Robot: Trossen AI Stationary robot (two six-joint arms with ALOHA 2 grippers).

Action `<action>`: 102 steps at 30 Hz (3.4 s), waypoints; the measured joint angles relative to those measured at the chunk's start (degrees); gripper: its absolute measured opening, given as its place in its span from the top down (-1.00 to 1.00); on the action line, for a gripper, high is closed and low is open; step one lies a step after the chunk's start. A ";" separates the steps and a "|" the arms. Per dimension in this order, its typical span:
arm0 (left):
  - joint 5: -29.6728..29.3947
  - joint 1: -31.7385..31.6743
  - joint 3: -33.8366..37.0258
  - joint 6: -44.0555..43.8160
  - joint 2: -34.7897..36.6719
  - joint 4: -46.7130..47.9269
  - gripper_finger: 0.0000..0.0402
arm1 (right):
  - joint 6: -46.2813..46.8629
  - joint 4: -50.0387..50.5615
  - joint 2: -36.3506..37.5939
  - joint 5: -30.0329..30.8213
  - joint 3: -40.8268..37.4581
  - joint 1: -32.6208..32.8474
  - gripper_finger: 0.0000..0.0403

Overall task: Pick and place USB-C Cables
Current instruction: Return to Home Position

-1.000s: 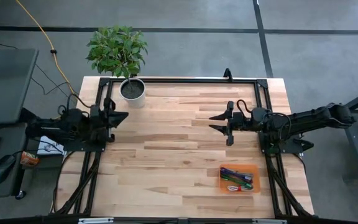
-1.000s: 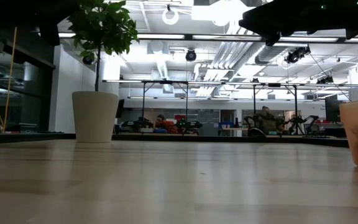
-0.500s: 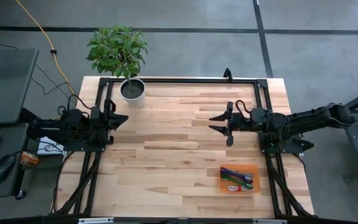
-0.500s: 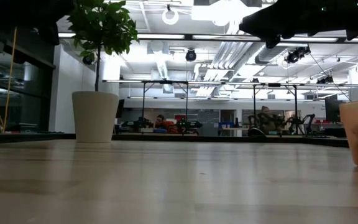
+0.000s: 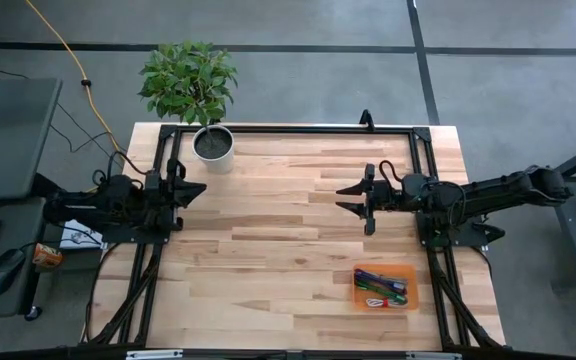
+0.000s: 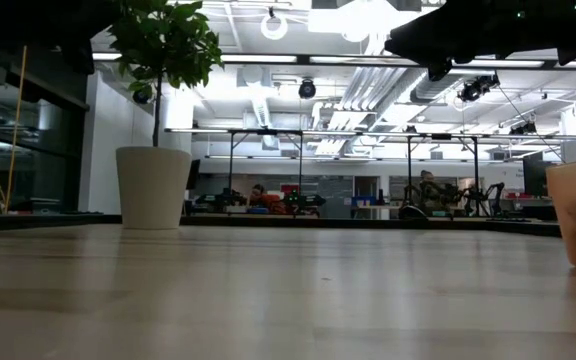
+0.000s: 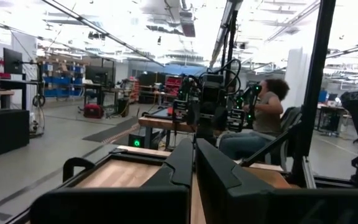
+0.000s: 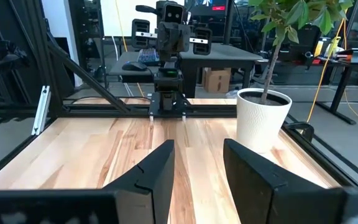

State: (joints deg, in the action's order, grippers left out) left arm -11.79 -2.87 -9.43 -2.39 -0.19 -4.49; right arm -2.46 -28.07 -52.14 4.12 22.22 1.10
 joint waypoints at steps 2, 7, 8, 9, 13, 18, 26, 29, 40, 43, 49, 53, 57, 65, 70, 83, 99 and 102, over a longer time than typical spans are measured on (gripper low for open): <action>0.00 0.00 0.00 0.01 0.00 -0.01 1.00 | -0.02 0.00 0.00 0.00 0.00 0.00 0.36; 0.04 0.00 0.00 -0.42 0.00 -0.01 1.00 | 0.02 -0.03 0.00 0.00 0.00 0.00 0.36; 0.07 0.00 0.00 -0.47 0.00 -0.01 1.00 | -0.02 -0.03 0.00 0.00 0.00 0.00 0.36; 0.16 0.00 0.00 -0.49 0.00 -0.01 1.00 | -0.14 -0.03 0.00 0.00 0.00 0.00 0.36; 0.35 0.00 0.00 -0.49 -0.02 0.05 1.00 | -0.35 -0.05 0.00 0.00 0.00 0.00 0.36; 1.15 0.00 0.00 -0.49 -0.02 0.14 1.00 | 0.99 -0.05 0.00 0.00 0.00 0.00 0.36; 2.12 0.00 0.21 -2.33 -0.02 2.77 1.00 | 1.14 -0.05 0.00 0.00 0.00 0.00 0.36; 1.41 0.03 2.54 -3.80 -0.02 0.83 1.00 | 1.09 -0.05 0.00 0.00 0.00 0.00 0.36; -0.53 1.56 8.70 -3.68 -0.11 -0.18 1.00 | 1.11 1.31 0.00 0.01 0.00 0.02 0.36; -1.57 1.54 8.71 -3.00 -0.36 2.07 1.00 | 1.14 1.30 0.00 0.00 0.00 0.02 0.36; -0.14 1.53 8.72 -1.72 -0.72 2.09 1.00 | 2.45 1.72 0.00 0.00 0.00 0.02 0.36; 0.02 1.53 8.72 -0.36 -0.72 2.11 1.00 | 2.16 1.79 0.00 0.00 0.00 0.02 0.36; 0.04 1.53 8.72 0.12 -0.72 2.12 1.00 | 2.95 1.73 0.02 0.32 0.00 0.02 0.36; 0.07 1.53 8.72 -0.40 -0.72 2.11 1.00 | 5.03 7.01 3.23 6.06 0.00 0.02 0.61; 0.09 1.53 8.72 -0.40 -0.72 2.11 1.00 | 5.14 17.20 10.01 9.79 0.00 0.02 0.94; 0.15 1.53 8.72 -0.41 -0.72 2.09 1.00 | 7.76 19.76 31.20 6.50 -11.65 0.02 0.99; 0.12 1.53 8.72 -0.41 -0.72 2.09 1.00 | 7.81 16.82 46.24 3.00 -21.64 -1.04 1.00; 0.11 1.53 8.72 -0.42 -0.72 2.09 1.00 | 7.24 16.71 47.98 2.89 -21.64 -2.90 1.00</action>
State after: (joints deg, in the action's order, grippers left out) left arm -11.68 -1.34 -0.71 -2.81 -0.91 -2.39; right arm 4.78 -11.36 -4.16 7.01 0.58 -1.79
